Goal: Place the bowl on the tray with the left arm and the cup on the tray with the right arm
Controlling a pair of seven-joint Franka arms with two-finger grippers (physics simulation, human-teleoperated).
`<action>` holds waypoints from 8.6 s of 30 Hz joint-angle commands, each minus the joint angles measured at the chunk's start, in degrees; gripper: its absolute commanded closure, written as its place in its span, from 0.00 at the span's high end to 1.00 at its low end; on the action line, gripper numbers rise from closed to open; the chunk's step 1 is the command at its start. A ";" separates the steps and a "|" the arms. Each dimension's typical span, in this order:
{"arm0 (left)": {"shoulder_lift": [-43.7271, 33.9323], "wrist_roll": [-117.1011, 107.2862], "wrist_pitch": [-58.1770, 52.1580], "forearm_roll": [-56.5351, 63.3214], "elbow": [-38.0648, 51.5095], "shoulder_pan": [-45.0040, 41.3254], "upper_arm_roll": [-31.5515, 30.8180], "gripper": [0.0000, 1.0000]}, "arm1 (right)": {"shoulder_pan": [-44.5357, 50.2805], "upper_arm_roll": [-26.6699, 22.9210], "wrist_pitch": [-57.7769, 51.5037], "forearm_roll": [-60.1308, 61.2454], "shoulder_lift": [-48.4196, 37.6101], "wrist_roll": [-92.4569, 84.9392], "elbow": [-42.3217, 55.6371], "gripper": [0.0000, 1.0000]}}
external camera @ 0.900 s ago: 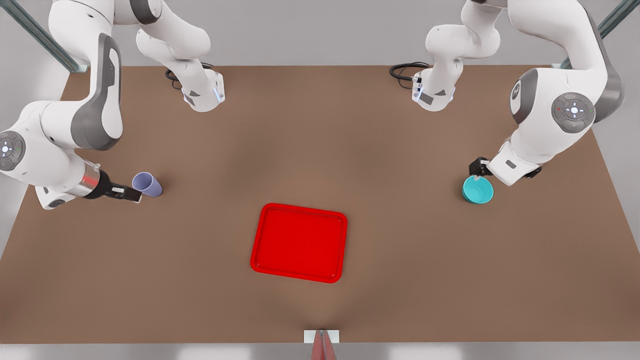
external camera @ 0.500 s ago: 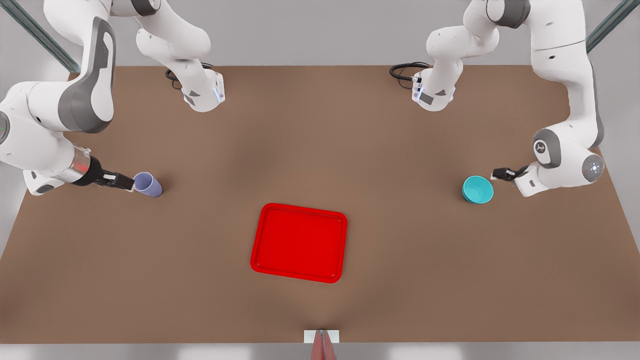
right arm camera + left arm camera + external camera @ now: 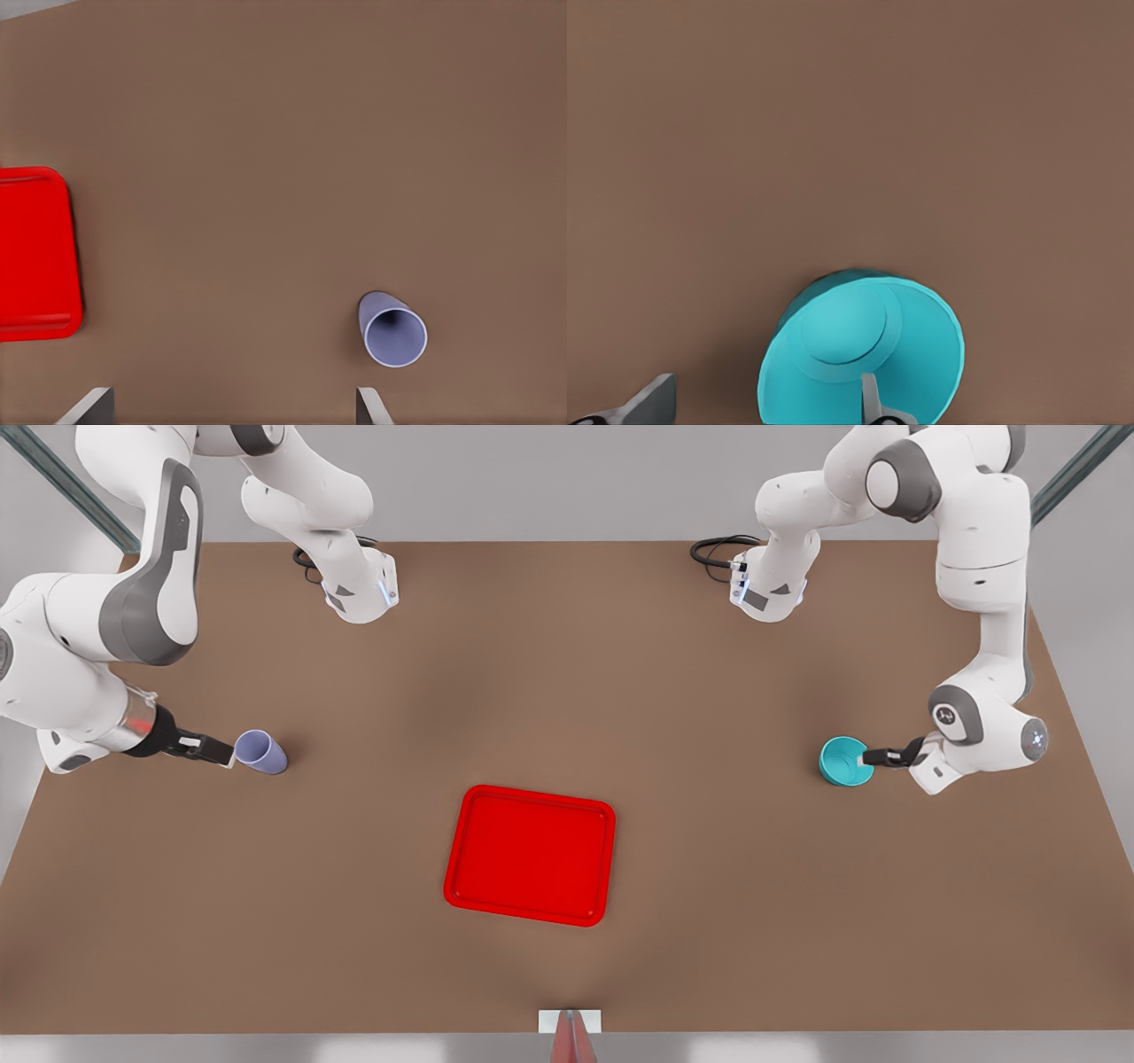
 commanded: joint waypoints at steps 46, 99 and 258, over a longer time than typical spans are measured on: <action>19.88 -80.33 -3.08 -5.65 46.76 -33.65 -12.86 0.21 | -0.79 -0.01 0.60 0.09 1.58 -2.21 0.43 1.00; -17.74 -40.51 -40.52 17.73 30.06 -13.70 -15.23 1.00 | -6.50 -0.36 20.56 0.35 -4.31 -12.32 -32.61 1.00; -17.21 -40.16 -40.69 17.65 30.85 -13.53 -14.53 1.00 | 10.63 17.04 29.08 0.09 25.92 21.52 3.15 0.21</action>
